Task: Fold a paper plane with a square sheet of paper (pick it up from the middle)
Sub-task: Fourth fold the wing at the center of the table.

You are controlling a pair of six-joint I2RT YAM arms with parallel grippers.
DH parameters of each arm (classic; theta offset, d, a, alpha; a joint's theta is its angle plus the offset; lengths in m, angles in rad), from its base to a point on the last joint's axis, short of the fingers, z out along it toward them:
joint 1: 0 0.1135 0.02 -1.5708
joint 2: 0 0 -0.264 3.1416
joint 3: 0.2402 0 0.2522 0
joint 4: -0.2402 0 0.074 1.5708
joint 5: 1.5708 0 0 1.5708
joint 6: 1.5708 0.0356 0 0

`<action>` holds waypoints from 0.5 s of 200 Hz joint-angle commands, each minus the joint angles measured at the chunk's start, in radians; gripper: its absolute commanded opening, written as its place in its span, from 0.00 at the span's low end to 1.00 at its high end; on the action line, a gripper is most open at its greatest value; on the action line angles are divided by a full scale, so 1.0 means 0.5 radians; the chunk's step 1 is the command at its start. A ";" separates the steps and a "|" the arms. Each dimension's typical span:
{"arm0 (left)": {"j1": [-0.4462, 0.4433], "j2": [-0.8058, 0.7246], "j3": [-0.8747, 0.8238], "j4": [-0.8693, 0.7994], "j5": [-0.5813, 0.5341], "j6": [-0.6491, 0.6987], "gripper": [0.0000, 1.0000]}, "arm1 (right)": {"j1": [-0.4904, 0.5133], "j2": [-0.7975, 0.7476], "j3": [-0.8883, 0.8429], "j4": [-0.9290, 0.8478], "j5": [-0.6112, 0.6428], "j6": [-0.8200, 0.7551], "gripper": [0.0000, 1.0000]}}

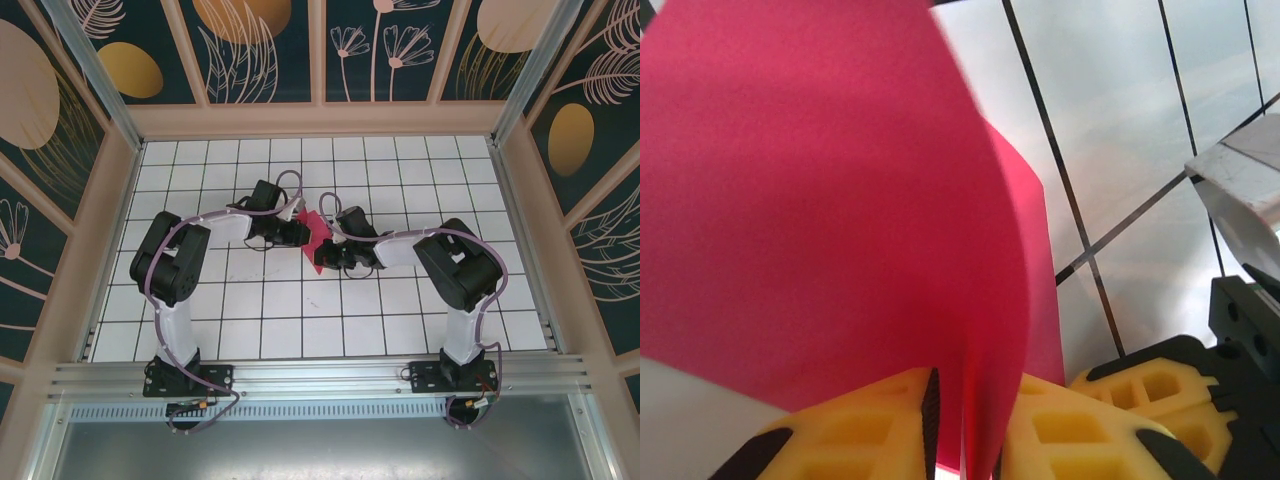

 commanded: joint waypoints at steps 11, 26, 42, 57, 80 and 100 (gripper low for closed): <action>0.013 0.041 0.015 0.029 -0.105 0.050 0.15 | 0.038 0.100 -0.028 -0.153 0.159 0.021 0.03; 0.012 0.067 0.020 0.002 -0.161 0.078 0.13 | 0.041 0.098 -0.021 -0.157 0.159 0.018 0.03; 0.010 0.094 0.014 -0.017 -0.207 0.102 0.13 | 0.041 0.094 -0.004 -0.166 0.157 0.016 0.03; 0.010 0.117 0.009 -0.025 -0.246 0.126 0.13 | 0.041 0.091 0.009 -0.165 0.147 0.015 0.04; 0.010 0.140 0.016 -0.019 -0.254 0.150 0.13 | 0.050 0.081 0.033 -0.155 0.117 0.008 0.05; 0.011 0.146 0.034 -0.034 -0.266 0.182 0.14 | 0.053 0.064 0.049 -0.158 0.099 0.002 0.05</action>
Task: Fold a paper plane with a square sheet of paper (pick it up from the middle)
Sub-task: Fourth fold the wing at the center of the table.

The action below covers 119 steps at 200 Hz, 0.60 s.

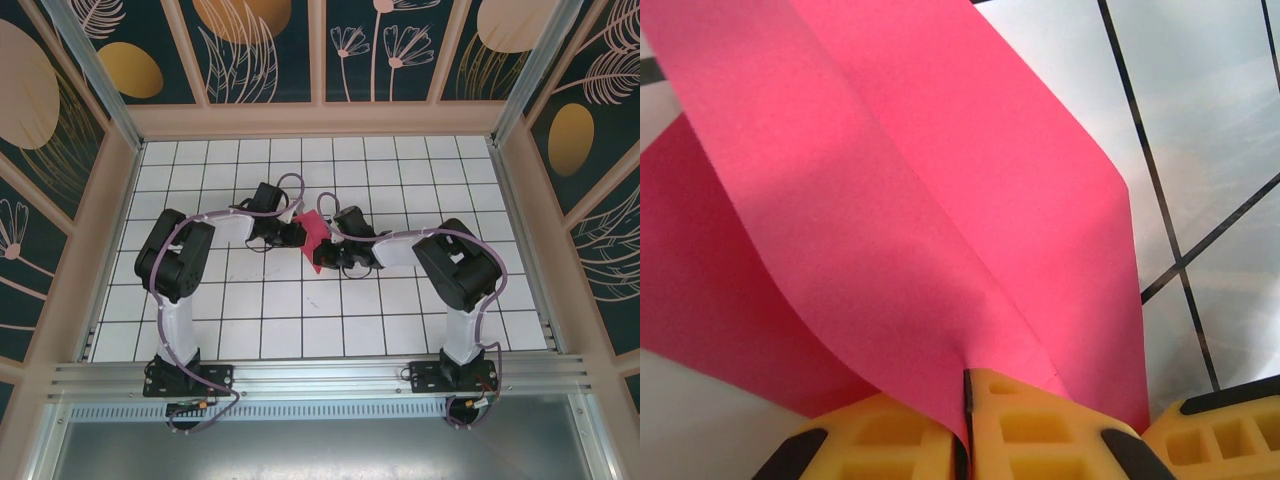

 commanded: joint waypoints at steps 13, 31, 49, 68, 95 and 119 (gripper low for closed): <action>0.013 0.069 0.037 -0.055 -0.089 0.104 0.15 | 0.030 0.037 0.013 -0.120 0.044 -0.002 0.05; 0.010 0.078 0.058 -0.077 -0.078 0.122 0.15 | 0.025 -0.002 0.025 -0.132 0.018 -0.007 0.06; 0.010 0.087 0.068 -0.084 -0.058 0.139 0.15 | 0.027 -0.040 0.040 -0.142 -0.014 -0.012 0.07; 0.010 0.106 0.078 -0.094 -0.035 0.149 0.15 | 0.018 -0.098 0.031 -0.090 -0.079 0.015 0.08; 0.011 0.117 0.089 -0.109 -0.034 0.162 0.15 | 0.008 -0.172 0.012 -0.041 -0.123 0.059 0.08; 0.010 0.120 0.098 -0.121 -0.024 0.167 0.15 | -0.003 -0.156 -0.008 -0.025 -0.147 0.096 0.08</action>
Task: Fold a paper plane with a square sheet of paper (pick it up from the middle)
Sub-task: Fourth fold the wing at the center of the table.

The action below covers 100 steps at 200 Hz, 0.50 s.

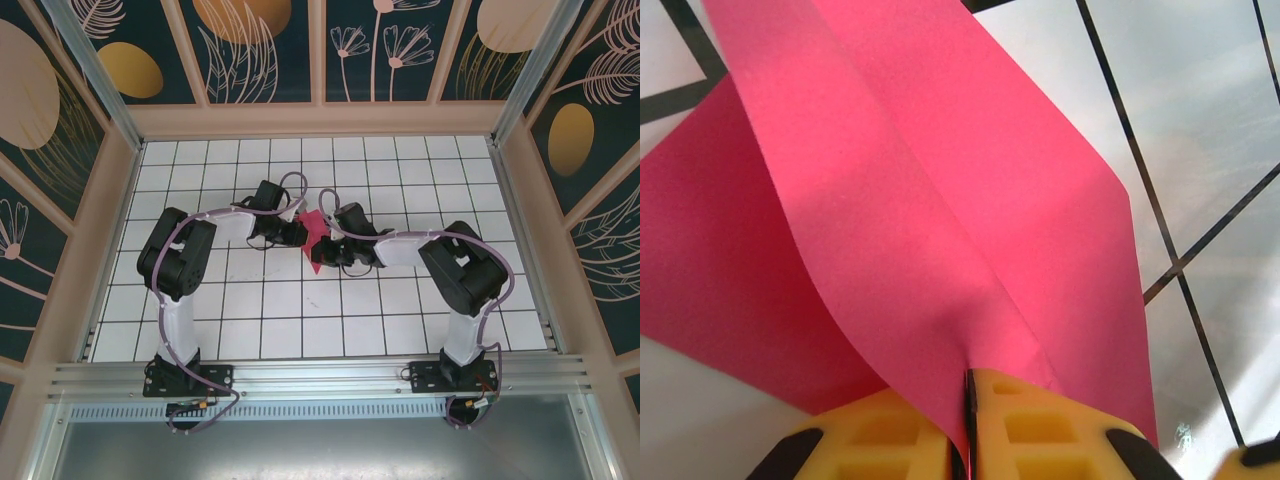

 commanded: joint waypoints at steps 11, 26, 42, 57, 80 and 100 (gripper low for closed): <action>0.012 0.074 0.028 -0.084 -0.050 0.065 0.15 | -0.004 -0.043 -0.040 0.036 -0.077 0.073 0.08; 0.010 0.069 0.034 -0.087 -0.053 0.066 0.15 | -0.005 -0.023 -0.072 0.082 -0.088 0.099 0.08; 0.011 0.065 0.033 -0.085 -0.042 0.066 0.15 | -0.013 -0.005 -0.092 0.118 -0.102 0.119 0.07; 0.010 0.065 0.034 -0.087 -0.043 0.070 0.15 | -0.020 0.017 -0.118 0.184 -0.130 0.149 0.07; 0.010 0.062 0.034 -0.088 -0.038 0.069 0.15 | -0.023 0.064 -0.127 0.249 -0.181 0.177 0.07; 0.010 0.062 0.030 -0.085 -0.029 0.066 0.15 | -0.023 0.112 -0.121 0.281 -0.210 0.187 0.07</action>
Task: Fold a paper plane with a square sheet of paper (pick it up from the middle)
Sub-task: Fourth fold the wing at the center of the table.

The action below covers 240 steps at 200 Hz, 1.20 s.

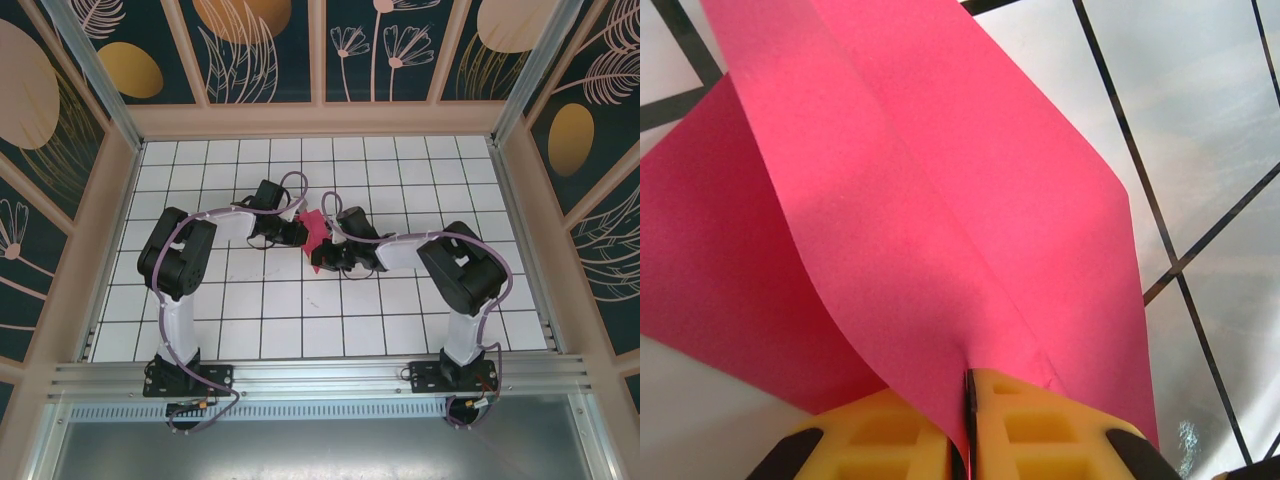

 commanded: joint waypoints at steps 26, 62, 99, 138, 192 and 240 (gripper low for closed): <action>0.010 0.060 0.018 -0.072 -0.026 0.050 0.15 | -0.017 0.134 -0.023 0.157 -0.106 0.069 0.07; 0.010 0.056 0.022 -0.072 -0.038 0.044 0.15 | -0.016 0.195 -0.030 0.123 -0.089 0.080 0.06; 0.011 0.045 0.055 -0.081 -0.053 0.018 0.17 | -0.013 0.281 -0.046 -0.070 -0.020 0.096 0.03; 0.013 -0.053 0.122 -0.131 -0.168 -0.090 0.34 | -0.006 0.315 -0.045 -0.261 0.158 0.090 0.00; 0.013 -0.304 0.095 -0.150 -0.255 -0.291 0.55 | 0.001 0.336 0.057 -0.298 0.159 0.071 0.00; 0.010 -0.644 -0.296 0.203 0.074 -0.650 0.31 | 0.001 0.354 0.091 -0.294 0.155 0.070 0.00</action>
